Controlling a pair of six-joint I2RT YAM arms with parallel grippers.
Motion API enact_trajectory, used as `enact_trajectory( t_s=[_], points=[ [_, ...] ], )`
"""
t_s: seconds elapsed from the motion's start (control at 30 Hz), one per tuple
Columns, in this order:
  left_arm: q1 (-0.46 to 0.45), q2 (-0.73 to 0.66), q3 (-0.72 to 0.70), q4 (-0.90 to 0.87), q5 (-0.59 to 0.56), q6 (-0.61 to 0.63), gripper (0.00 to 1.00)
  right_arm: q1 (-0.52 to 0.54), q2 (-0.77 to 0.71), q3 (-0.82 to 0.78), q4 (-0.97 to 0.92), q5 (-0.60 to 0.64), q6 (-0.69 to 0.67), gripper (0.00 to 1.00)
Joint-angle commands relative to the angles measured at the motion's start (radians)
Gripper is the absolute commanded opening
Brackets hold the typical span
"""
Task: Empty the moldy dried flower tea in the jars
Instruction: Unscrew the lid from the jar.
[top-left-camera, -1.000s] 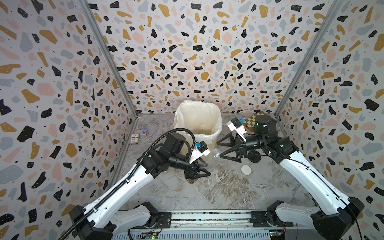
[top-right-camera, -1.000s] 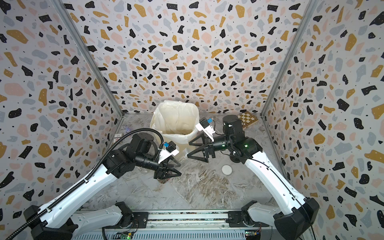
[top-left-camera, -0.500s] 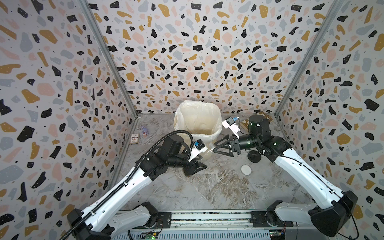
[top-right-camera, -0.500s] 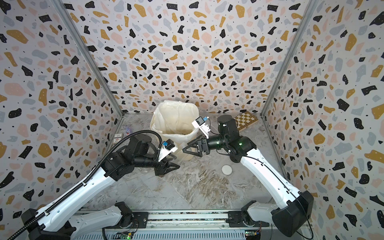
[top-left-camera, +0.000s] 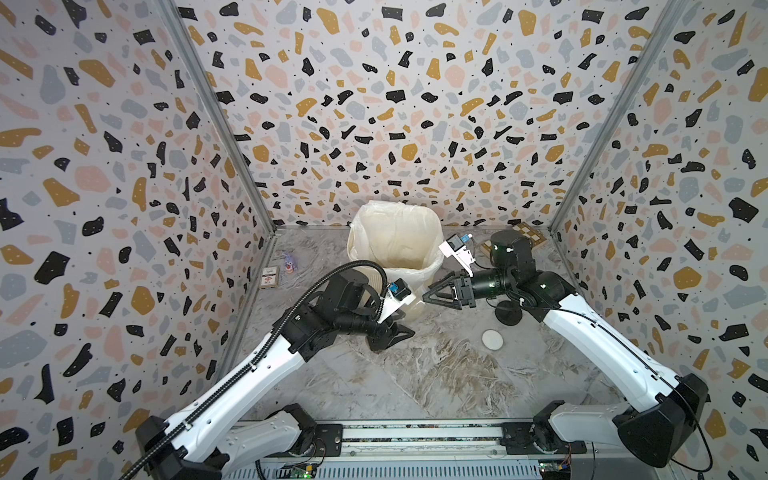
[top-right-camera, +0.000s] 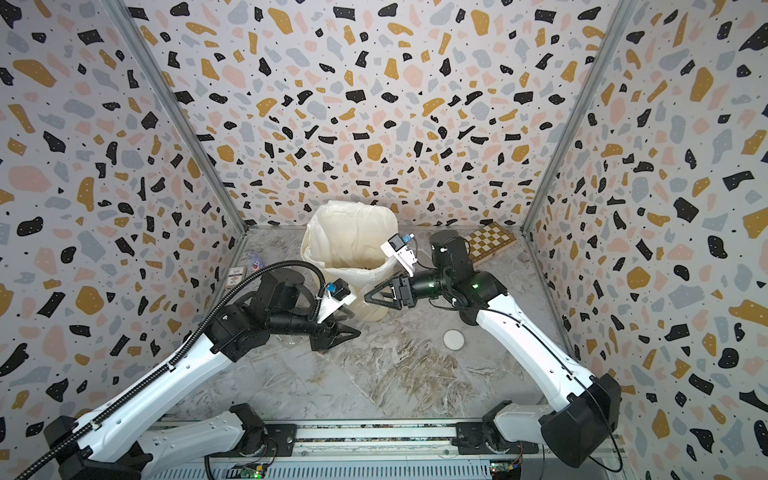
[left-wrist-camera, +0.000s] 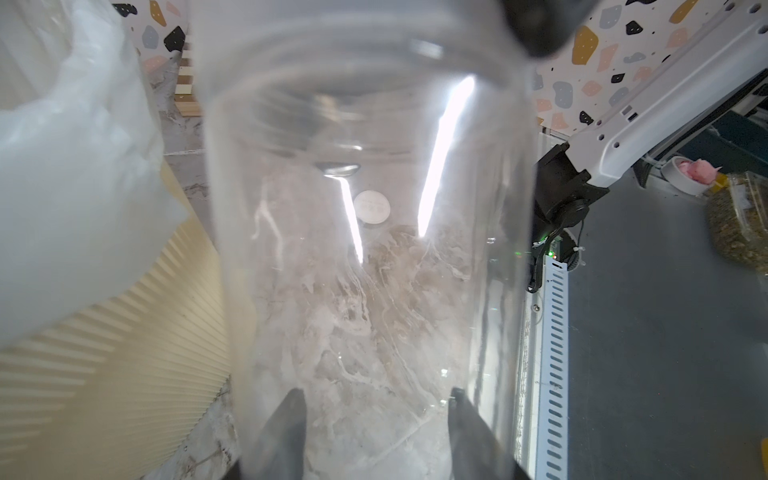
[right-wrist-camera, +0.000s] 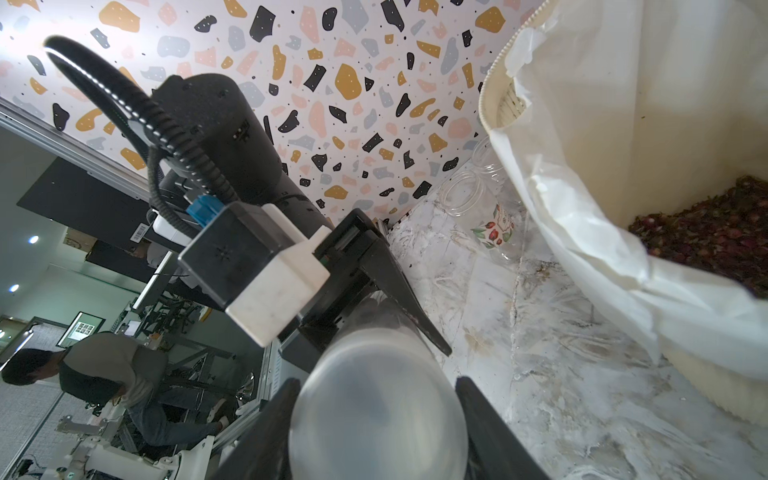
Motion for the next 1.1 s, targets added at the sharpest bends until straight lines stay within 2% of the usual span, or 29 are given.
enact_trajectory(
  t_s=[0.0,0.3,0.43,0.6,0.73,1.07],
  points=[
    [0.005,0.006,0.016,0.0,0.121,-0.001,0.37,-0.001,-0.022,0.021,-0.007,-0.027,-0.077,0.46],
    [0.004,0.024,0.054,-0.046,0.446,-0.022,0.37,-0.013,-0.112,-0.044,0.027,-0.188,-0.321,0.44],
    [0.005,0.044,0.074,-0.063,0.545,-0.036,0.37,-0.012,-0.143,-0.063,0.002,-0.273,-0.428,0.43],
    [0.007,0.049,0.087,-0.107,0.567,-0.013,0.37,-0.015,-0.158,-0.068,-0.017,-0.351,-0.495,0.42],
    [0.013,0.046,0.067,-0.097,0.566,-0.012,0.37,-0.021,-0.153,-0.063,-0.015,-0.355,-0.492,0.4],
    [0.022,0.023,0.033,-0.084,0.471,0.005,0.37,-0.129,-0.103,-0.065,0.074,-0.346,-0.302,0.38]
  ],
)
